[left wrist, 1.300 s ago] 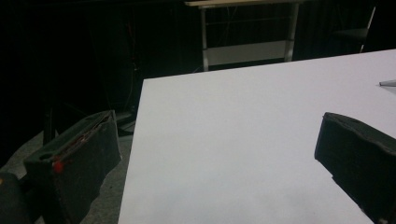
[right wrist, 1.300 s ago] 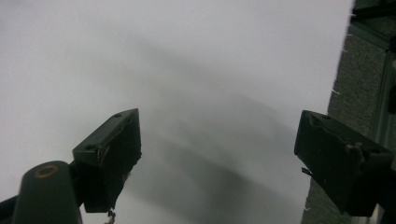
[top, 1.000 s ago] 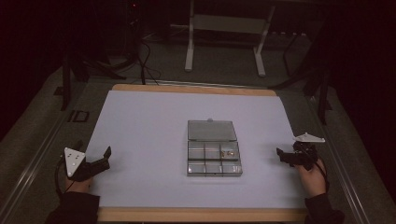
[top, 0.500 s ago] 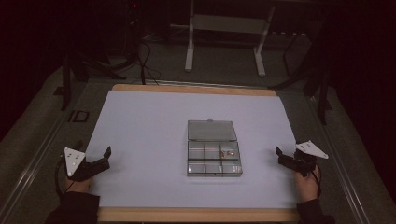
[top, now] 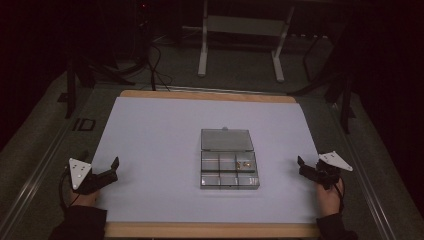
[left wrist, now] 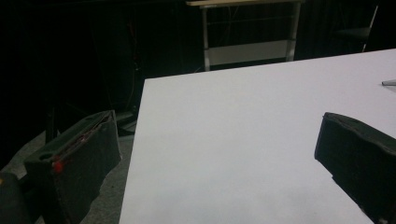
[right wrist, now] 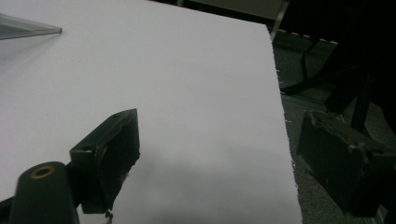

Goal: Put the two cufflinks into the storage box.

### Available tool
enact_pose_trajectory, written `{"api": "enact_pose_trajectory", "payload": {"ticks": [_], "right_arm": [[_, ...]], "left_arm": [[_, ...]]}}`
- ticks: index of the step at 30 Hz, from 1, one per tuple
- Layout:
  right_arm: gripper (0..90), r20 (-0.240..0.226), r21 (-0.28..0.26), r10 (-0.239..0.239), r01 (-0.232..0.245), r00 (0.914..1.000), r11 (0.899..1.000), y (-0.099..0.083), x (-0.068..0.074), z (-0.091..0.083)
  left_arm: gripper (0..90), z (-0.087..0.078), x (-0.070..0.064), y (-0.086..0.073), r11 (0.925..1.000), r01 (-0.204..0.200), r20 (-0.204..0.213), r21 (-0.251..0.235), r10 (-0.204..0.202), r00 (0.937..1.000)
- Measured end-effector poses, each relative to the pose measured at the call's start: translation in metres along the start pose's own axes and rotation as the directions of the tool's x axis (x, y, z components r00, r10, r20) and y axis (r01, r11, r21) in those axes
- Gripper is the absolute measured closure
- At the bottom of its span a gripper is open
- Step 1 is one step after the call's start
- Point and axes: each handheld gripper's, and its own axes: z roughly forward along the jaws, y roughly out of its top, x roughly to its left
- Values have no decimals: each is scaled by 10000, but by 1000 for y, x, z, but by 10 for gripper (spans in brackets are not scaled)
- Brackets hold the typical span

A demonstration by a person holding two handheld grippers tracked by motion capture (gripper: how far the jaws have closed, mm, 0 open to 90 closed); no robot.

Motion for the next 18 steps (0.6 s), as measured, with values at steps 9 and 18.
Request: {"api": "enact_pose_trajectory", "payload": {"ticks": [9, 18], "right_arm": [[137, 145, 98, -127, 126, 9998, 9999, 0, 2, 1], [138, 182, 200, -172, 168, 9997, 9997, 0, 2, 2]], "left_arm": [[4, 0, 0, 0, 10000, -39, 3, -37, 40, 10000], [4, -1, 0, 0, 10000, -69, -10, -41, 69, 10000]]}}
